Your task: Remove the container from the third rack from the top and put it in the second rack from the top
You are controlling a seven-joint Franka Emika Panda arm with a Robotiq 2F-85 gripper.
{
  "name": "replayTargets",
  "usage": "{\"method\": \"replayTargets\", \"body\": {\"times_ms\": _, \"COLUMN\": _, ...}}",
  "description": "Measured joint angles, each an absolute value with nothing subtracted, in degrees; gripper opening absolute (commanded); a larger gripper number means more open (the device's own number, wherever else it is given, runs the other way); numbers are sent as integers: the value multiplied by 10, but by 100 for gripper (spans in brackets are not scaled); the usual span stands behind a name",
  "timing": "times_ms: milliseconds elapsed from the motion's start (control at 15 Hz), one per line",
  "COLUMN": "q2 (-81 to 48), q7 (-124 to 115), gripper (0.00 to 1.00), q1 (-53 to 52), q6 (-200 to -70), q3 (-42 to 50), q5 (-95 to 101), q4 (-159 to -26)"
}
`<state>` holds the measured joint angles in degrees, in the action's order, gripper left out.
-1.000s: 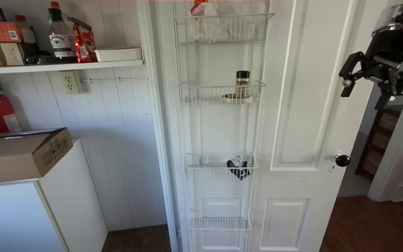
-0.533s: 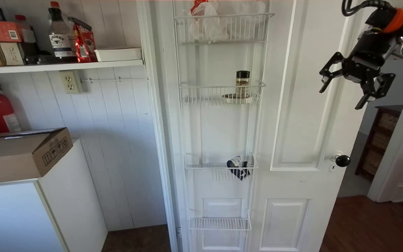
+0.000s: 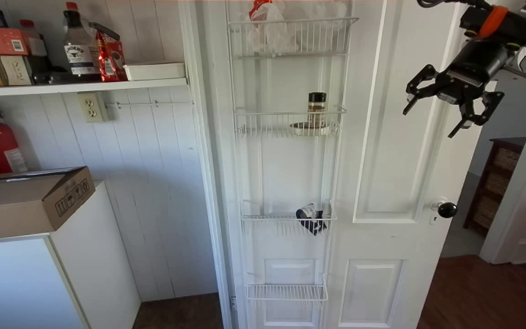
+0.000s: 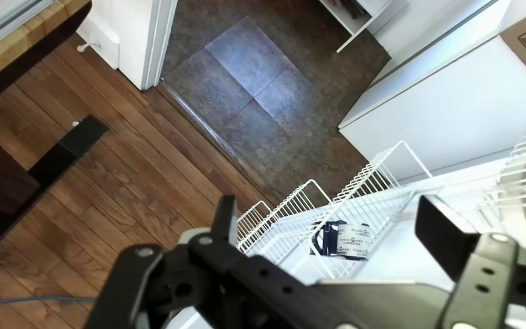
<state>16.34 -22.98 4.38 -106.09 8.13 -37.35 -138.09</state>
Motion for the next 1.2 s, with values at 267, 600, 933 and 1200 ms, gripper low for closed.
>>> {"method": "replayTargets", "body": {"times_ms": 267, "q2": 161, "q7": -230, "gripper": 100, "q1": 44, "q6": -1058, "q3": 80, "q5": -375, "q4": -1381}}
{"method": "replayTargets", "body": {"times_ms": 600, "q2": 148, "q7": -245, "gripper": 100, "q1": 47, "q6": -979, "q3": 82, "q5": -442, "q4": -1374}}
{"method": "replayTargets", "body": {"times_ms": 933, "q2": 130, "q7": -310, "gripper": 100, "q1": 52, "q6": -974, "q3": 76, "q5": -556, "q4": -1372}}
{"method": "replayTargets", "body": {"times_ms": 1200, "q2": 118, "q7": -368, "gripper": 100, "q1": 50, "q6": -1038, "q3": 49, "q5": -661, "q4": -1380}}
